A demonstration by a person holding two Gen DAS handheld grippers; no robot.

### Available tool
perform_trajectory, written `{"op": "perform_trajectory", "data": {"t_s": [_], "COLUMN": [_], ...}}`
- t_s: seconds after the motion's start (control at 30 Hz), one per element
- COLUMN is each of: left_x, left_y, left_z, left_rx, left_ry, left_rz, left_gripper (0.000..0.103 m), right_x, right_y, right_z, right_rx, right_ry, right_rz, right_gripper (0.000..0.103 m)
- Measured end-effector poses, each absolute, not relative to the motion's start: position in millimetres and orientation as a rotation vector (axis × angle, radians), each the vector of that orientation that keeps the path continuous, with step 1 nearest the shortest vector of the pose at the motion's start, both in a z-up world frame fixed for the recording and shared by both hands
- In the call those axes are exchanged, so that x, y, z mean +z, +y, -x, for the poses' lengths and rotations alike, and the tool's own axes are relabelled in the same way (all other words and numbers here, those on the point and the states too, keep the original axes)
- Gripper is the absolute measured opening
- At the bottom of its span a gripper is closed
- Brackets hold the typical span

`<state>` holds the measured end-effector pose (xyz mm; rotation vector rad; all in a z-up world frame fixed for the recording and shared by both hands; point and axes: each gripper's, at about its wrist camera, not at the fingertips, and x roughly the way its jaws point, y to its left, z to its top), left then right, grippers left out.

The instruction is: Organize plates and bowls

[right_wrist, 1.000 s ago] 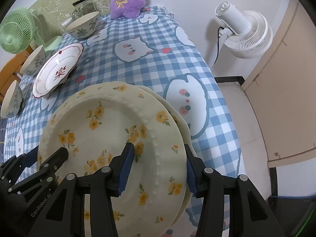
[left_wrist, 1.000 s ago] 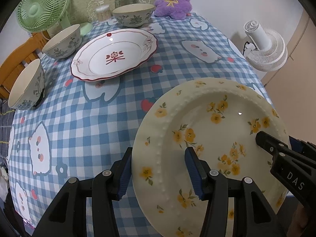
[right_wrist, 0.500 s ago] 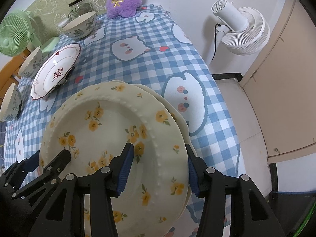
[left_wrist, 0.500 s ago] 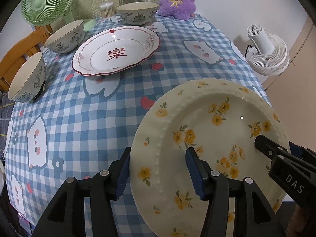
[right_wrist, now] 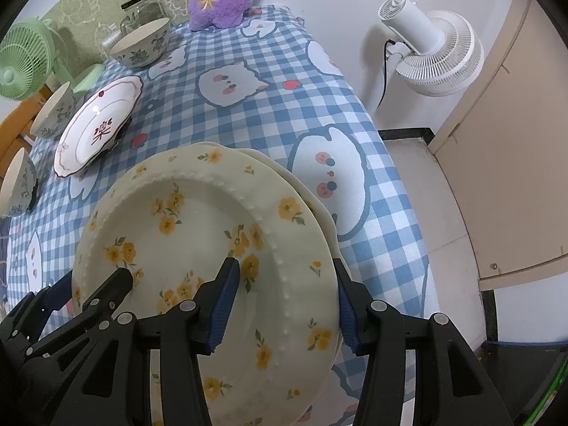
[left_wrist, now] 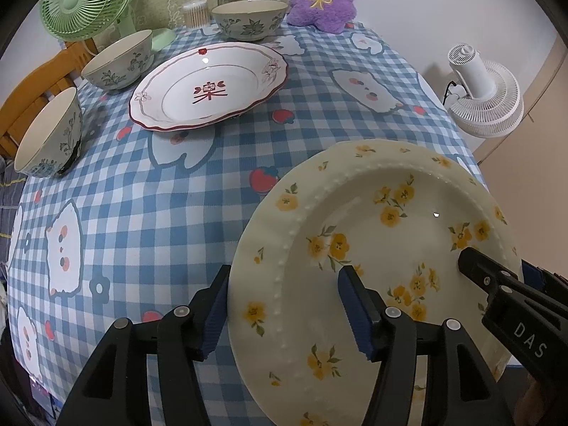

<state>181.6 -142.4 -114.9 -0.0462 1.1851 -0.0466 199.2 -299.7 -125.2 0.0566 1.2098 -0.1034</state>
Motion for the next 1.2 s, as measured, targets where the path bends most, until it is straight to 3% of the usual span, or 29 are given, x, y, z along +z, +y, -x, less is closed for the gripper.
{"op": "perform_trajectory", "data": {"t_s": [0.27,0.37,0.43,0.6,1.2], "left_x": [-112,-116,-115,-118,-126], "left_y": [-148,-152,-153,-163,-176], "left_z": [-179,-180,-179,-181,-202], "left_rx": [-0.055,-0.032,-0.023,-0.008,0.102], "left_ry": [1.173,1.187,1.177,1.172,1.178], "left_rz": [0.029,0.007,0.001,-0.031,0.002], "left_gripper": [0.061,0.063,0.062,0.076,0.096], "right_x": [-118,-120,-120,-122,-135], "right_y": [-293,-287,-288,-297,-308], "right_z": [-193,-193,-195,-203,-242], "right_rx": [-0.153,-0.131,-0.132,-0.18,-0.056], "right_ry": [1.194,1.186,1.182,1.171,1.166], "right_rz": [0.03,0.053,0.054,0.076,0.06], "right_gripper": [0.055,0.064,0.064,0.066,0.074]}}
